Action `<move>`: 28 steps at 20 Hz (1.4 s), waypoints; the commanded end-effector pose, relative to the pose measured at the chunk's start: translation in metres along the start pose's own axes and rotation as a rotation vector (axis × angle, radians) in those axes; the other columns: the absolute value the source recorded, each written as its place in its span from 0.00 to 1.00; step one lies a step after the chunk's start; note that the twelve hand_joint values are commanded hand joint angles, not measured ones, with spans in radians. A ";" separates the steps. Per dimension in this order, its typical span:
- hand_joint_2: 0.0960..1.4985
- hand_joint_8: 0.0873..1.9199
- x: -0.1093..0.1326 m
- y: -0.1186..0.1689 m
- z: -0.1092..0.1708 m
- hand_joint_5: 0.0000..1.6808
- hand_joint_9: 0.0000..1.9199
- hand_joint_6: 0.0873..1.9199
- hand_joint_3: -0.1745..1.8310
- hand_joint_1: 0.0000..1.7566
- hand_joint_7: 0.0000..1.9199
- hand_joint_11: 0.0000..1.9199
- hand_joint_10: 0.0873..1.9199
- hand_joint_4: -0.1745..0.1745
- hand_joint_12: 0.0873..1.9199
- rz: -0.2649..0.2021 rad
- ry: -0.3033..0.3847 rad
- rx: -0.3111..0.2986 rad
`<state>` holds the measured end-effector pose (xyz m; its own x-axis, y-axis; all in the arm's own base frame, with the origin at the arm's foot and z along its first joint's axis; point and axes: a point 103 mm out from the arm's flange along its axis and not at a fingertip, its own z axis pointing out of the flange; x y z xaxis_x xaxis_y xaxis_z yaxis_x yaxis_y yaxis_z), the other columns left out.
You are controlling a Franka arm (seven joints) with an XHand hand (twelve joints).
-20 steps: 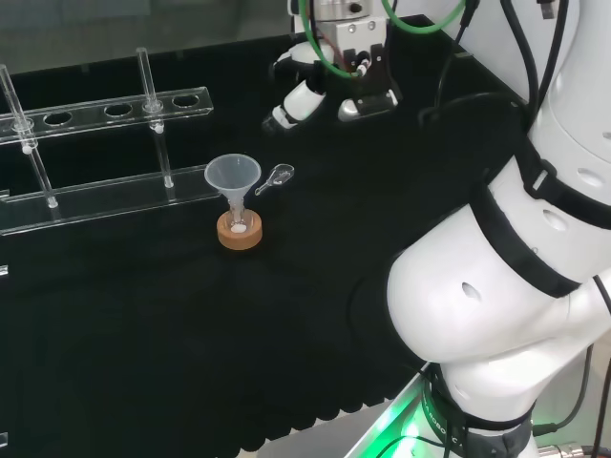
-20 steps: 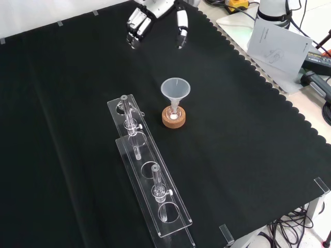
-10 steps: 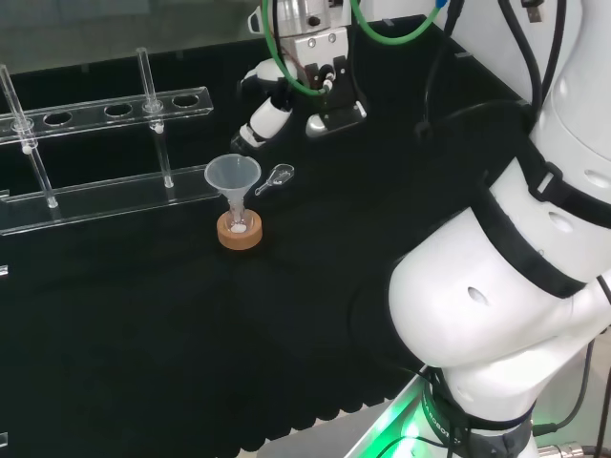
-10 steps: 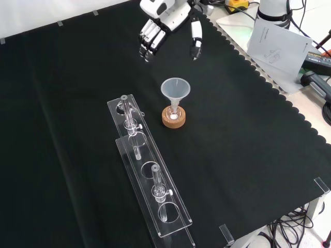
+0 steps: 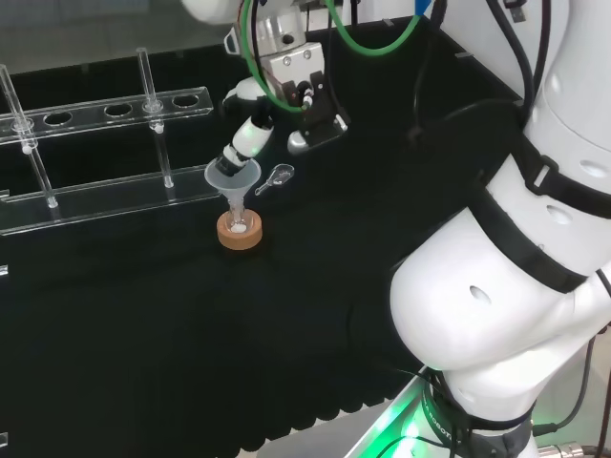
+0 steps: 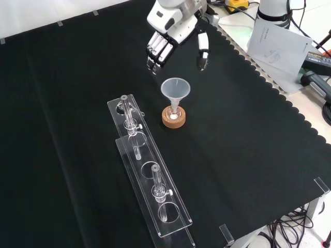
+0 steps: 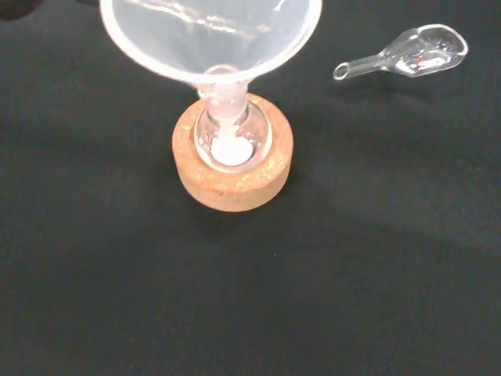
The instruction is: Remove the funnel from the round-bottom flask.
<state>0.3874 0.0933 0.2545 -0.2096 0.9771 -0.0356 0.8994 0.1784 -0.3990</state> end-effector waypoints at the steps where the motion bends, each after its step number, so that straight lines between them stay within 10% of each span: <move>1: 0.41 0.20 0.012 0.008 0.009 0.08 0.08 0.00 0.21 0.32 0.00 0.13 0.39 0.42 0.78 -0.015 -0.041 0.012; 28: 0.42 0.07 0.021 0.043 0.039 0.04 0.03 0.00 0.18 0.33 0.00 0.12 0.41 0.41 0.77 -0.027 -0.135 0.063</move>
<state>0.4036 0.1150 0.2055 -0.2746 0.9536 -0.1237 0.8698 0.1915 -0.4547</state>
